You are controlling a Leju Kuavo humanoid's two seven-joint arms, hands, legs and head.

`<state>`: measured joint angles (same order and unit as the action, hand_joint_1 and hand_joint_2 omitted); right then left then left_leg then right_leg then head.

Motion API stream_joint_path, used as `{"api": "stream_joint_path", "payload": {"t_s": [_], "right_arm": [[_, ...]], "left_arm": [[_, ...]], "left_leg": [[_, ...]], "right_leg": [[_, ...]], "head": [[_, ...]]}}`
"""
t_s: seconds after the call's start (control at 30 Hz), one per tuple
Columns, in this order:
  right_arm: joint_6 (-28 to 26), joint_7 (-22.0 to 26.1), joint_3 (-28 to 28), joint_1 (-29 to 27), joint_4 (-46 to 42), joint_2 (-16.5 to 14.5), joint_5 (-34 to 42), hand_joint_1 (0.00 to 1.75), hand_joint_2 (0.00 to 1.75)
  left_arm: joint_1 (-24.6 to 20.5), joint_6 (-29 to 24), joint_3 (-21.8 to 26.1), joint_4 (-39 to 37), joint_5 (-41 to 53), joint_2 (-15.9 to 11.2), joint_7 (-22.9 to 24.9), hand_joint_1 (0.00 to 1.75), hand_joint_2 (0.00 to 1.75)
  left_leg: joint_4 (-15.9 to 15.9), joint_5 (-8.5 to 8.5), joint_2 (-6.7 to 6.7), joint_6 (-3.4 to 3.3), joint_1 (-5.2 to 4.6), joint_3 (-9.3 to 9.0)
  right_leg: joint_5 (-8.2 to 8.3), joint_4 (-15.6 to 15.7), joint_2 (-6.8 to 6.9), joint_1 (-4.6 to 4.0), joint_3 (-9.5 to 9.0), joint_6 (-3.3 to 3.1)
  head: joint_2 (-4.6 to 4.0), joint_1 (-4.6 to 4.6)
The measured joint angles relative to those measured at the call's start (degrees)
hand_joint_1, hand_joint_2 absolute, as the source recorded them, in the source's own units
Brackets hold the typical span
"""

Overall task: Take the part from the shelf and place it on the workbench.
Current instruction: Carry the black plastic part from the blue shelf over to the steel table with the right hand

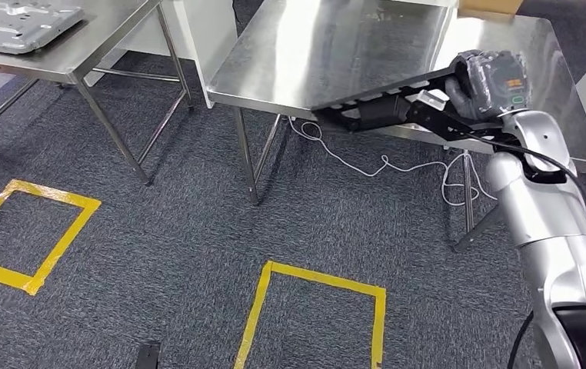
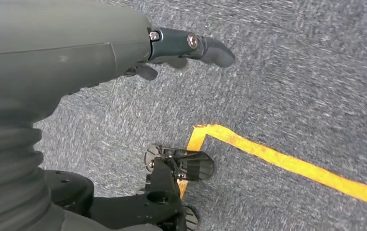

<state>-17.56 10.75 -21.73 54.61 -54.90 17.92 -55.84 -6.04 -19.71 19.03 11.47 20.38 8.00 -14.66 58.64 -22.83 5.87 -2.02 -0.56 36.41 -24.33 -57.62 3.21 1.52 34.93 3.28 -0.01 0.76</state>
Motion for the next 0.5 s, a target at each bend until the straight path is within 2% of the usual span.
{"api": "stream_joint_path", "payload": {"t_s": [0.03,0.07,0.1,0.13,0.2,0.23,0.27,0.3,0.33,0.37,0.43,0.47,0.5], "right_arm": [[0.3,-0.2,-0.1,0.5,0.0,0.1,-0.2,1.75,1.75],[0.8,-0.5,-0.1,1.0,0.0,0.2,-0.3,1.75,1.75],[1.2,-0.8,-0.2,1.5,0.0,0.3,-0.4,1.75,1.75],[1.5,-1.0,-0.3,2.1,0.0,0.3,-0.6,1.75,1.75],[2.2,-1.3,-0.4,3.2,0.0,0.3,-0.8,1.75,1.75],[2.4,-1.4,-0.5,3.7,0.0,0.3,-0.8,1.75,1.75],[2.6,-1.5,-0.6,3.9,0.0,0.4,-0.9,1.75,1.75],[2.8,-1.5,-0.6,4.1,0.0,0.4,-0.9,1.75,1.75],[3.0,-1.6,-0.7,4.3,0.0,0.5,-1.0,1.75,1.75],[3.3,-1.7,-0.7,4.6,0.0,0.5,-1.0,1.75,1.75],[3.9,-2.0,-0.9,5.8,0.2,0.6,-1.5,1.75,1.75],[4.3,-2.2,-1.0,6.6,0.5,0.6,-1.9,1.75,1.75],[4.6,-2.5,-1.2,7.4,0.8,0.6,-2.4,1.75,1.75]], "left_arm": [[0.0,0.0,0.1,0.0,0.0,0.0,0.0,0.00,1.75],[0.0,0.0,0.2,0.0,0.0,0.0,0.0,0.00,1.75],[0.0,0.0,0.2,0.0,0.1,0.0,0.0,0.00,1.75],[0.0,0.0,0.3,0.0,0.1,0.0,0.0,0.00,1.75],[0.2,0.0,0.3,0.0,0.1,0.0,0.0,0.00,1.75],[0.3,0.1,0.3,0.0,0.1,0.0,0.0,0.00,1.75],[0.3,0.1,0.4,0.0,0.1,0.0,0.0,0.00,1.75],[0.4,0.1,0.4,0.0,0.1,0.1,0.0,0.00,1.75],[0.4,0.1,0.4,0.0,0.2,0.1,-0.1,0.00,1.75],[0.4,0.1,0.4,0.0,0.2,0.1,-0.1,0.00,1.75],[0.4,0.1,0.5,0.0,0.4,0.0,-0.4,0.00,1.75],[0.4,0.1,0.6,0.0,0.5,-0.1,-0.5,0.00,1.75],[0.4,0.0,0.7,0.0,0.6,-0.2,-0.7,0.00,1.75]], "left_leg": [[0.1,-0.05,0.56,0.23,0.13,-0.03],[0.3,-0.23,0.58,0.50,0.39,0.01],[1.0,-0.92,-0.24,0.83,0.73,0.23],[2.8,-2.31,-1.62,1.20,1.02,0.86],[9.6,-6.66,-4.62,1.77,1.30,3.42],[13.5,-8.53,-5.23,1.84,1.29,4.99],[16.2,-9.49,-5.45,1.75,1.28,6.09],[16.9,-9.25,-5.56,1.47,1.24,6.30],[15.3,-7.94,-5.82,0.99,1.17,5.47],[11.9,-5.96,-6.52,0.29,1.06,3.77],[4.7,-2.80,-9.79,-1.60,0.91,0.27],[2.6,-2.12,-11.02,-2.33,0.77,-0.78],[1.7,-1.99,-11.64,-2.86,0.61,-1.23]], "right_leg": [[0.17,0.0,-0.86,0.02,0.12,-0.65],[0.31,0.0,-1.52,0.12,0.18,-1.15],[0.50,0.0,-2.15,0.21,0.24,-1.55],[0.67,0.0,-2.75,0.33,0.28,-1.91],[0.92,0.0,-4.01,0.26,0.39,-2.43],[0.99,0.0,-4.74,0.12,0.45,-2.58],[1.06,0.0,-5.53,-0.06,0.48,-2.69],[1.13,0.0,-6.36,-0.28,0.50,-2.79],[1.18,0.0,-7.20,-0.53,0.50,-2.84],[1.25,0.0,-8.03,-0.73,0.49,-2.93],[1.45,0.0,-9.47,-0.87,0.61,-2.91],[1.60,0.1,-10.14,-0.62,0.77,-2.74],[1.78,0.1,-10.82,-0.34,0.96,-2.46]], "head": [[0.00,0.13],[0.00,0.21],[0.01,0.26],[0.00,0.28],[0.00,0.42],[0.00,0.45],[0.01,0.47],[0.01,0.47],[0.00,0.47],[0.00,0.47],[0.00,0.26],[0.01,0.25],[0.00,0.26]]}}
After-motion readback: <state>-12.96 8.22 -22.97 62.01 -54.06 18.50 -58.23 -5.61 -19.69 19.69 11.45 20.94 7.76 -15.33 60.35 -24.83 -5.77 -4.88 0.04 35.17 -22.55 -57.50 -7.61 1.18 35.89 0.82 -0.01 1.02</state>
